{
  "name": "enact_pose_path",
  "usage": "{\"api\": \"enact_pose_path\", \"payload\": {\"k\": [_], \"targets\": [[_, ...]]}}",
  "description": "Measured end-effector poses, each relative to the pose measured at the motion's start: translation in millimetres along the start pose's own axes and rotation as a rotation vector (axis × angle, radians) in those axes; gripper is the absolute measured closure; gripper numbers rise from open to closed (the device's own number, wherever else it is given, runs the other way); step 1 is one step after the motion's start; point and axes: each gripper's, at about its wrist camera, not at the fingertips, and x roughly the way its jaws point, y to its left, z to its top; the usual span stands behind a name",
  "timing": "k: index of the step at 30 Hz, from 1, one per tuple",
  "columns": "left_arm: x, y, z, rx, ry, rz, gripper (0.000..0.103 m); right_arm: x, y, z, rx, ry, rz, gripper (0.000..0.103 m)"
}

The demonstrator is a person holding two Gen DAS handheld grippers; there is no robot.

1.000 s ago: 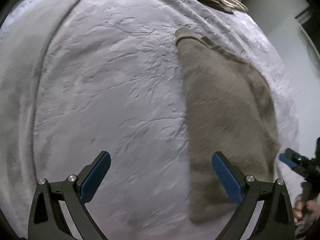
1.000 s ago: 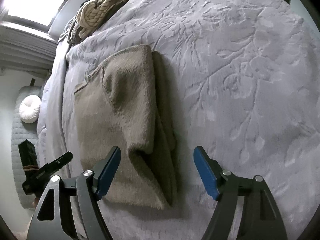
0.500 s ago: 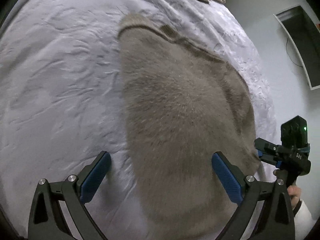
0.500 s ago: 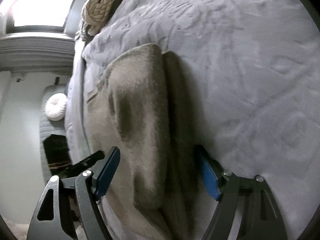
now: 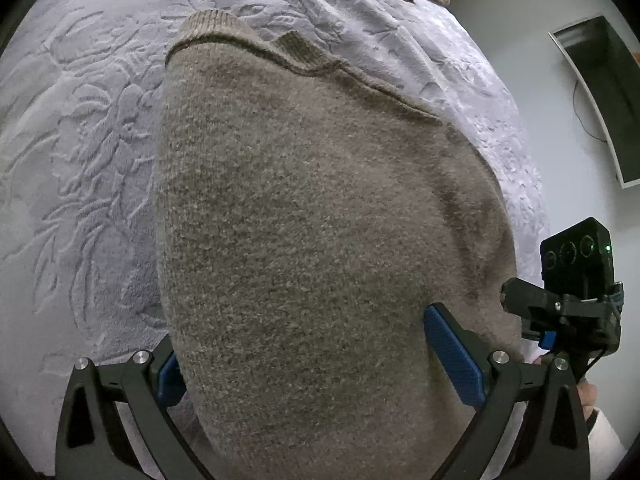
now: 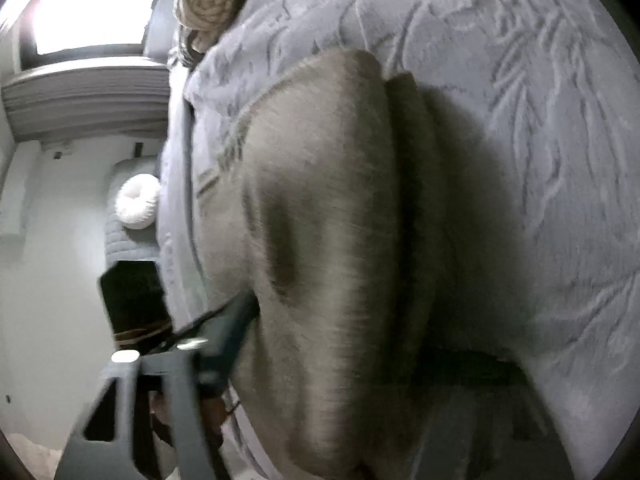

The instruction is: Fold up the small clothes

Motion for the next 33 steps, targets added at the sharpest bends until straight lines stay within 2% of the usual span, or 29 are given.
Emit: {"api": "enact_pose_path", "payload": {"k": [1, 2, 4, 6, 7, 10, 16, 20, 23, 26, 28, 29, 31, 32, 33], "targets": [[-2.2, -0.5, -1.3, 0.005, -0.007, 0.006, 0.010, -0.7, 2.2, -2.4, 0.001, -0.002, 0.000, 0.069], [-5.1, -1.1, -2.2, 0.010, -0.021, 0.012, 0.015, -3.8, 2.9, -4.9, 0.004, -0.010, 0.019, 0.070], [-14.9, 0.0, -5.5, 0.013, -0.051, 0.007, 0.037, -10.7, 10.2, -10.6, 0.008, -0.031, 0.078, 0.071], [-26.8, 1.9, -8.9, 0.014, -0.067, -0.014, 0.053, -14.8, 20.8, -17.3, 0.002, -0.041, 0.107, 0.071], [-32.9, 1.8, -9.5, 0.016, -0.070, -0.032, 0.056, -16.8, 26.6, -21.6, 0.001, -0.046, 0.124, 0.071], [-51.1, -1.3, -13.6, 0.035, -0.068, -0.066, 0.057, -22.3, 41.5, -33.1, 0.004, -0.049, 0.165, 0.071], [-100.0, -0.5, -35.4, 0.079, -0.082, -0.069, 0.057, -12.4, 71.5, -73.9, 0.016, -0.021, 0.218, 0.071], [-133.6, 18.9, -57.4, 0.057, -0.077, -0.069, 0.057, 13.8, 83.9, -110.5, 0.032, 0.028, 0.232, 0.071], [-152.1, 40.6, -84.9, 0.038, -0.058, -0.031, 0.057, 46.1, 84.7, -138.0, 0.062, 0.078, 0.228, 0.071], [-155.3, 59.6, -115.0, 0.008, -0.033, 0.019, 0.057, 78.2, 78.6, -154.6, 0.090, 0.123, 0.154, 0.070], [-149.1, 78.3, -135.7, -0.019, -0.002, 0.073, 0.057, 81.6, 77.6, -155.8, 0.080, 0.104, 0.076, 0.068], [-146.2, 84.8, -141.0, -0.030, 0.006, 0.097, 0.057, 78.4, 78.6, -153.4, 0.070, 0.092, 0.033, 0.062], [-147.4, 98.8, -154.1, -0.058, -0.002, 0.130, 0.056, 66.5, 83.9, -150.6, 0.029, 0.059, -0.102, 0.057], [-151.6, 102.7, -156.3, -0.075, -0.013, 0.115, 0.056, 56.9, 88.9, -149.8, -0.012, 0.038, -0.214, 0.057], [-158.4, 104.7, -157.1, -0.084, -0.028, 0.105, 0.056, 50.9, 91.6, -149.6, -0.029, 0.026, -0.266, 0.057]]}}
